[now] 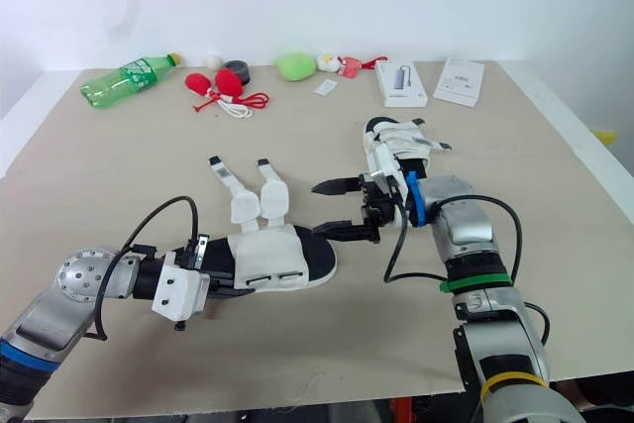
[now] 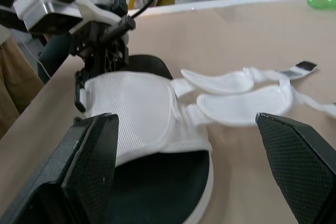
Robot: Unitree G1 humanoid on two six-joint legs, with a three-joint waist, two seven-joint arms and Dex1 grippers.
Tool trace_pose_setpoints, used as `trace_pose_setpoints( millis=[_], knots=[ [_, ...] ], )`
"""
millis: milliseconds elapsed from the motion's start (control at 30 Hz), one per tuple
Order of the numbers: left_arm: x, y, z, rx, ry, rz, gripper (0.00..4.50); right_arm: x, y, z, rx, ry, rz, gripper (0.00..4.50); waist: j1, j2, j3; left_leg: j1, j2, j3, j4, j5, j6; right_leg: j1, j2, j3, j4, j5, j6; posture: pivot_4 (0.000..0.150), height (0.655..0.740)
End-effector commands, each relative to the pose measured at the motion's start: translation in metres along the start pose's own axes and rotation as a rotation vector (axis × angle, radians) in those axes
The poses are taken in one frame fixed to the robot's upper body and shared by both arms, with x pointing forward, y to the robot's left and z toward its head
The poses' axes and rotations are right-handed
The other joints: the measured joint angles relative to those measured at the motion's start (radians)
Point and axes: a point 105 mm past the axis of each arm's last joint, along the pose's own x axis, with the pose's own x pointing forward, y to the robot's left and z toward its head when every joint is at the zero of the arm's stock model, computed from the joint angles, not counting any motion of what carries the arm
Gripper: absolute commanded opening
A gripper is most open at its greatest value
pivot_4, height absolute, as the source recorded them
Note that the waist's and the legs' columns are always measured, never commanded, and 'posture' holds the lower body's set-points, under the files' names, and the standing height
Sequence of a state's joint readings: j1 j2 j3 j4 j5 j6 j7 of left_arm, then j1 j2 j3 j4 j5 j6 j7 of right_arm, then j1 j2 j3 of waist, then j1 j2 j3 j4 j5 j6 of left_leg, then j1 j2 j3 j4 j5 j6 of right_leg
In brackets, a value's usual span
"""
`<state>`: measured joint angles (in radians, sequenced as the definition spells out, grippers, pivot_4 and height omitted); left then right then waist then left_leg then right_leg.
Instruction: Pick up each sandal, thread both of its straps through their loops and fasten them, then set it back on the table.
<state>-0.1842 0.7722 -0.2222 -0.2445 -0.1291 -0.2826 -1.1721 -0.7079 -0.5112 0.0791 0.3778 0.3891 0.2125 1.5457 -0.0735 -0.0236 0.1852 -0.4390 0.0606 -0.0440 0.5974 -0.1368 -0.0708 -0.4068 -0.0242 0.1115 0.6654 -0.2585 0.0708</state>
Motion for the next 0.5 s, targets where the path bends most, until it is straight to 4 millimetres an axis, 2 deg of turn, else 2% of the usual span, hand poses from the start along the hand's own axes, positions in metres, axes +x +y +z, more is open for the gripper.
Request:
trace_pose_setpoints(
  millis=[33, 267, 433, 467, 500],
  knots=[
    [0.002, -0.007, 0.005, 0.05, -0.029, -0.037, 0.03, -0.009, 0.009, 0.008, -0.044, -0.001, 0.02, 4.5, 0.0, 0.0, 0.0, 0.0, 0.0, 0.0, 0.0, 0.0, 0.0, 0.0, 0.0, 0.0, 0.0, 0.0, 0.0, 0.15, 0.74],
    [0.0, -0.002, 0.002, 0.054, -0.03, -0.027, 0.03, -0.015, 0.012, 0.003, -0.045, 0.014, -0.001, 4.5, 0.0, 0.0, 0.0, 0.001, 0.0, 0.0, 0.001, 0.0, 0.0, 0.0, 0.0, 0.0, 0.0, -0.001, -0.004, 0.15, 0.74],
    [-0.001, 0.004, -0.001, -0.019, -0.016, 0.008, 0.03, -0.014, 0.012, 0.001, -0.044, 0.016, -0.005, 4.5, -0.001, 0.0, 0.0, 0.001, 0.0, 0.0, 0.002, 0.0, 0.001, 0.001, 0.0, 0.0, 0.001, -0.001, -0.004, 0.15, 0.74],
    [-0.002, 0.005, -0.001, -0.036, -0.018, 0.016, 0.47, -0.014, 0.011, 0.0, -0.043, 0.017, -0.005, 4.5, -0.001, 0.0, 0.0, 0.001, 0.0, 0.0, 0.002, 0.0, 0.001, 0.001, 0.0, 0.0, 0.001, -0.001, -0.004, 0.15, 0.74],
    [-0.003, 0.006, 0.001, -0.062, -0.025, 0.022, 0.59, -0.015, 0.011, -0.001, -0.042, 0.021, -0.005, 4.5, -0.001, 0.0, 0.0, 0.001, 0.0, 0.0, 0.002, 0.0, 0.001, 0.001, 0.0, 0.0, 0.001, -0.001, -0.004, 0.15, 0.74]
  ],
)
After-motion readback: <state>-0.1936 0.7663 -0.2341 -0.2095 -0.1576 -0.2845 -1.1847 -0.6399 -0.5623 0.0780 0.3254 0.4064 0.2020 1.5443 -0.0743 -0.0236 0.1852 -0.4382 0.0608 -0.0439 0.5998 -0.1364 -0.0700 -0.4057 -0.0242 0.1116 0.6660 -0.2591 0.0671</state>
